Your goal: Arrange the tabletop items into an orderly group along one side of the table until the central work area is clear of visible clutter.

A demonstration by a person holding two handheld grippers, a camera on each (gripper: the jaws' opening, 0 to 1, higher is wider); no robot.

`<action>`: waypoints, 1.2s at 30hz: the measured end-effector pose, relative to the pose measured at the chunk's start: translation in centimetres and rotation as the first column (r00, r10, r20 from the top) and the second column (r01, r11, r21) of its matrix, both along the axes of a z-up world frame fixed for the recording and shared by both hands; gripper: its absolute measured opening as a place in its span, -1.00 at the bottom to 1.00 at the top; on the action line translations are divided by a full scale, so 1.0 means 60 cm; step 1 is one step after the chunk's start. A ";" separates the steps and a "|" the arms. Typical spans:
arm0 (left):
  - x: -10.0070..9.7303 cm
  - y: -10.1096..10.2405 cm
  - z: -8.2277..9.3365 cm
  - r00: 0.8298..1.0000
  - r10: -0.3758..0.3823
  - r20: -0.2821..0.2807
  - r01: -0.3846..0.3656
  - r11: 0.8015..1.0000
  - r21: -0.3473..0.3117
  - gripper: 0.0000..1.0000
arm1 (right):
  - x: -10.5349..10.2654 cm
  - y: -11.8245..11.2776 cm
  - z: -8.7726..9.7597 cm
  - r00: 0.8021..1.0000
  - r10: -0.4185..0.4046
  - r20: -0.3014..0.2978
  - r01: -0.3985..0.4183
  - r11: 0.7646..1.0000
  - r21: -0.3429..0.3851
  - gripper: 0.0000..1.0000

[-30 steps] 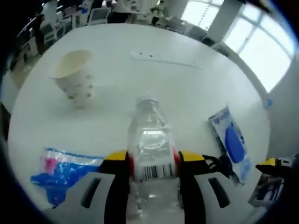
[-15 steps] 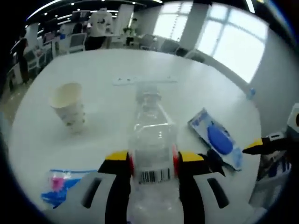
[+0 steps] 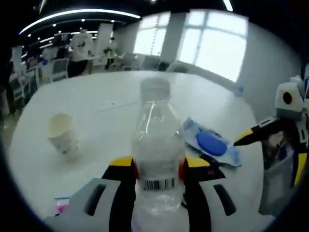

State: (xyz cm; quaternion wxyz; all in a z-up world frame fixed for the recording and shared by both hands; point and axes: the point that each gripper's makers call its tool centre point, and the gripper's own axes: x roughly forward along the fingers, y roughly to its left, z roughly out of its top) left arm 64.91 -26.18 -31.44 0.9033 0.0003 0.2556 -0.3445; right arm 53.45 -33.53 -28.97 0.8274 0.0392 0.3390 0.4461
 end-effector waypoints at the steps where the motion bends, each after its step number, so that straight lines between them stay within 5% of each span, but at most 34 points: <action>1: -0.003 0.002 -0.003 1.000 -0.005 -0.007 0.005 1.000 0.006 -0.29 | 0.000 0.000 0.000 1.000 -0.001 -0.001 0.001 1.000 -0.001 0.99; 5: -0.024 0.003 -0.016 0.993 -0.120 0.016 0.119 0.990 0.076 -0.29 | 0.000 -0.002 -0.001 1.000 0.000 -0.001 0.000 1.000 -0.005 0.99; 9: -0.033 -0.001 -0.009 0.981 -0.187 0.056 0.185 0.982 0.041 -0.28 | 0.001 -0.001 0.000 1.000 -0.001 0.001 0.001 1.000 -0.002 0.99; 18: -0.069 0.006 -0.006 0.913 -0.393 0.112 0.388 0.920 0.057 -0.27 | 0.002 -0.002 -0.001 1.000 -0.003 0.001 0.003 1.000 -0.004 0.99; 19: -0.068 0.007 -0.006 0.915 -0.390 0.107 0.386 0.921 0.055 -0.27 | 0.001 -0.002 -0.002 1.000 -0.002 0.000 0.002 1.000 -0.007 0.99; 21: -0.075 0.009 -0.007 0.890 -0.439 0.122 0.431 0.898 0.083 -0.27 | 0.000 -0.002 -0.004 1.000 0.002 -0.003 -0.002 1.000 -0.013 0.99; 24: -0.082 0.015 -0.009 0.877 -0.464 0.127 0.454 0.885 0.098 -0.26 | -0.001 -0.002 -0.006 1.000 0.004 -0.005 -0.004 1.000 -0.017 0.99; 26: -0.087 0.029 -0.022 0.855 -0.509 0.099 0.490 0.856 0.165 -0.26 | -0.001 -0.002 -0.007 1.000 0.004 -0.006 -0.004 1.000 -0.017 0.99; 27: -0.082 0.023 -0.011 0.855 -0.498 0.147 0.481 0.866 0.136 -0.26 | 0.000 -0.003 -0.007 1.000 0.002 -0.006 -0.002 1.000 -0.017 0.99; 28: -0.087 0.027 -0.015 0.861 -0.495 0.114 0.481 0.867 0.131 -0.26 | 0.000 -0.003 -0.007 1.000 0.001 -0.006 -0.001 1.000 -0.018 0.99; 36: -0.086 0.028 -0.016 0.850 -0.517 0.104 0.500 0.853 0.152 -0.25 | -0.002 -0.003 -0.012 1.000 0.009 -0.015 -0.010 1.000 -0.025 0.99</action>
